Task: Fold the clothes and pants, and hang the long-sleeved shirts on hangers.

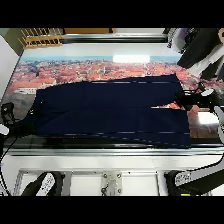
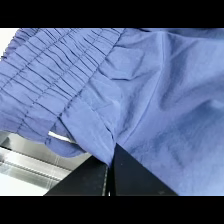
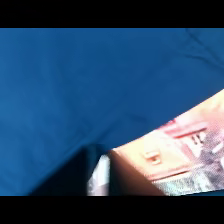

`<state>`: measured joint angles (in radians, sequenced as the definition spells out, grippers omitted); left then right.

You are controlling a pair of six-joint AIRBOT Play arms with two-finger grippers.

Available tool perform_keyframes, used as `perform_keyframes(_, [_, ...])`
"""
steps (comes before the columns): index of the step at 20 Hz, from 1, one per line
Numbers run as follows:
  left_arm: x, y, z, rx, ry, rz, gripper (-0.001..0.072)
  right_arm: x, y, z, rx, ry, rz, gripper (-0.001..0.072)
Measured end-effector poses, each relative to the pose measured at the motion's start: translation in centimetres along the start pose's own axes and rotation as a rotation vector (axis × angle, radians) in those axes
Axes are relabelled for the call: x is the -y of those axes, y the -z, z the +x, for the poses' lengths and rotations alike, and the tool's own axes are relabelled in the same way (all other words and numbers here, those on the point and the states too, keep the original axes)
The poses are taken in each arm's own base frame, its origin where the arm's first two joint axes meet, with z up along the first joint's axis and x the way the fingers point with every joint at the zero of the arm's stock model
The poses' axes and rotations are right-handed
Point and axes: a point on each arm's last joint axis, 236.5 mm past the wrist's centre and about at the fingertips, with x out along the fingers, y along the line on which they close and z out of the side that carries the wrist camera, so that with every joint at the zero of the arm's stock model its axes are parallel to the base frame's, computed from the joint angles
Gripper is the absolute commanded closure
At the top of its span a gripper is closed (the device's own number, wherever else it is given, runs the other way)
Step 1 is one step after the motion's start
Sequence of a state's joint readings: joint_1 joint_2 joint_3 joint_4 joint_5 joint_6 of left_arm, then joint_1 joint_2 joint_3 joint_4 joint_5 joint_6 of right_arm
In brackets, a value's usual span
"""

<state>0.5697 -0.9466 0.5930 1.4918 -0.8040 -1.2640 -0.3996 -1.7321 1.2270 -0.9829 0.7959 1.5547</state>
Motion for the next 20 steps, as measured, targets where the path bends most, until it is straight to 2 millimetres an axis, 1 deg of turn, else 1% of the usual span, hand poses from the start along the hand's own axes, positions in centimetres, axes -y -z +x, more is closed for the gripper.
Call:
perform_keyframes(2, [0.0, 0.0, 0.0, 0.000, 0.000, 0.000, 0.0697, 0.0, 0.1, -0.3, -0.003, 0.008, -0.015, 0.0707])
perform_keyframes(4, [0.0, 0.0, 0.0, 0.000, 0.000, 0.000, 0.0697, 0.2, 0.7, -1.3, -0.013, 0.037, -0.056, 0.0707])
perform_keyframes(7, [0.0, 0.1, 0.0, -0.003, 0.001, -0.002, 0.0697, 1.8, 2.1, -2.7, -0.036, 0.116, -0.101, 0.0691])
perform_keyframes(8, [0.0, 0.1, 0.0, -0.003, 0.001, -0.002, 0.0697, 2.0, 2.2, -3.1, -0.034, 0.130, -0.108, 0.0585])
perform_keyframes(9, [0.0, 0.1, 0.0, -0.005, 0.002, -0.002, 0.0697, 2.2, 2.3, -3.6, -0.032, 0.142, -0.118, 0.0280])
perform_keyframes(10, [0.1, 0.1, 0.0, -0.006, 0.002, -0.002, 0.0697, 2.2, 2.3, -4.3, -0.023, 0.148, -0.129, 0.0097])
perform_keyframes(12, [0.1, 0.2, 0.0, -0.007, 0.003, -0.002, 0.0697, 1.4, 1.9, -6.6, 0.009, 0.140, -0.163, 0.0100])
perform_keyframes(13, [0.1, 0.2, 0.0, -0.008, 0.004, -0.003, 0.0697, 1.1, 1.9, -8.2, 0.020, 0.143, -0.190, 0.0100])
perform_keyframes(14, [0.1, 0.2, 0.0, -0.009, 0.004, -0.003, 0.0697, 1.2, 2.1, -9.9, 0.025, 0.154, -0.213, 0.0100])
perform_keyframes(15, [0.1, 0.2, 0.0, -0.009, 0.004, -0.002, 0.0697, 1.7, 2.5, -11.9, 0.028, 0.178, -0.234, 0.0100])
perform_keyframes(16, [0.1, 0.3, 0.0, -0.011, 0.005, -0.002, 0.0697, 2.6, 3.2, -13.7, 0.023, 0.204, -0.243, 0.0100])
perform_keyframes(18, [0.1, 0.3, 0.0, -0.013, 0.005, -0.002, 0.0697, 5.6, 5.2, -17.0, 0.019, 0.264, -0.206, 0.0099])
perform_keyframes(19, [0.1, 0.3, 0.0, -0.012, 0.005, -0.002, 0.0697, 7.6, 6.7, -18.4, 0.011, 0.293, -0.160, 0.0099])
perform_keyframes(20, [0.1, 0.3, 0.0, -0.013, 0.005, -0.002, 0.0697, 9.5, 8.3, -19.3, 0.002, 0.315, -0.102, 0.0099])
